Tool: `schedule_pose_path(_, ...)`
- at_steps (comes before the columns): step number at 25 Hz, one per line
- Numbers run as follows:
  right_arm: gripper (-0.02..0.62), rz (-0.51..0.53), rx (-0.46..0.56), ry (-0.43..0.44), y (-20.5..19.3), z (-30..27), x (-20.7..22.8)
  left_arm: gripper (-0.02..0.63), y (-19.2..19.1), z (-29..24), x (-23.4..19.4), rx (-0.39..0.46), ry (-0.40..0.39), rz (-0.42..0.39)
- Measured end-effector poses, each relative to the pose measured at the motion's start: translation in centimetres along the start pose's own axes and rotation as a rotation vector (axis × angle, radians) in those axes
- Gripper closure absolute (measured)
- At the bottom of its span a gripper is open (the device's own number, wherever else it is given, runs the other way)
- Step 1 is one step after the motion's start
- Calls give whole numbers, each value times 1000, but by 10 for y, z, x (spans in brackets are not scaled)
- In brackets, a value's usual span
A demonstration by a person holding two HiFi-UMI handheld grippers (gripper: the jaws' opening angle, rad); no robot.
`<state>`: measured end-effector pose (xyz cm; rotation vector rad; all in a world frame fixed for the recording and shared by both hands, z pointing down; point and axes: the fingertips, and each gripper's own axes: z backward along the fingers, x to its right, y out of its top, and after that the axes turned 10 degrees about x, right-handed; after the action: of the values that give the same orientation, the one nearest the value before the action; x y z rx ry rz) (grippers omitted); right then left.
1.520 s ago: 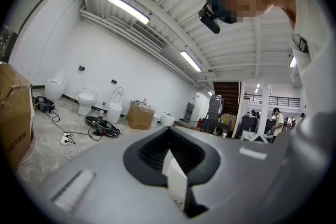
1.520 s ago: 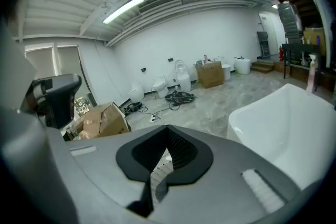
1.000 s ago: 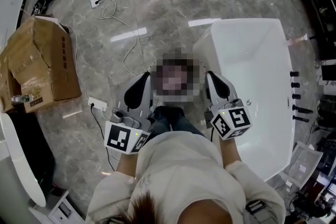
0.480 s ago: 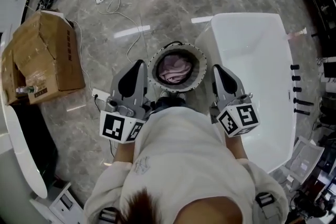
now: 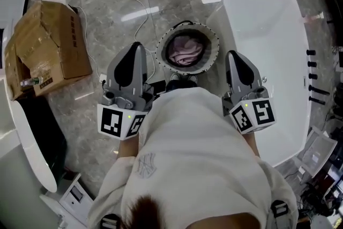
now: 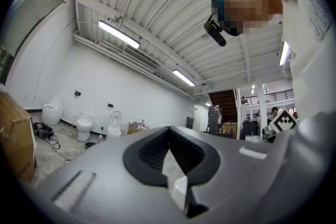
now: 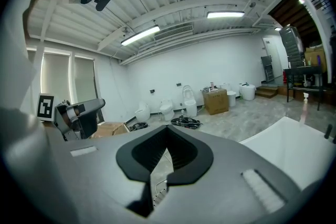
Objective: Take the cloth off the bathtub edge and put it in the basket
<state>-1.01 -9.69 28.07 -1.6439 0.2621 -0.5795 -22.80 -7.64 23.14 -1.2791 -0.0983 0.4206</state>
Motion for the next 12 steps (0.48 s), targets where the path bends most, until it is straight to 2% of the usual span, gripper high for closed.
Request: schedule_pose_path(12, 598, 8, 11, 12, 3, -5, -10, 592, 4, -1, 7, -3, -29, 13)
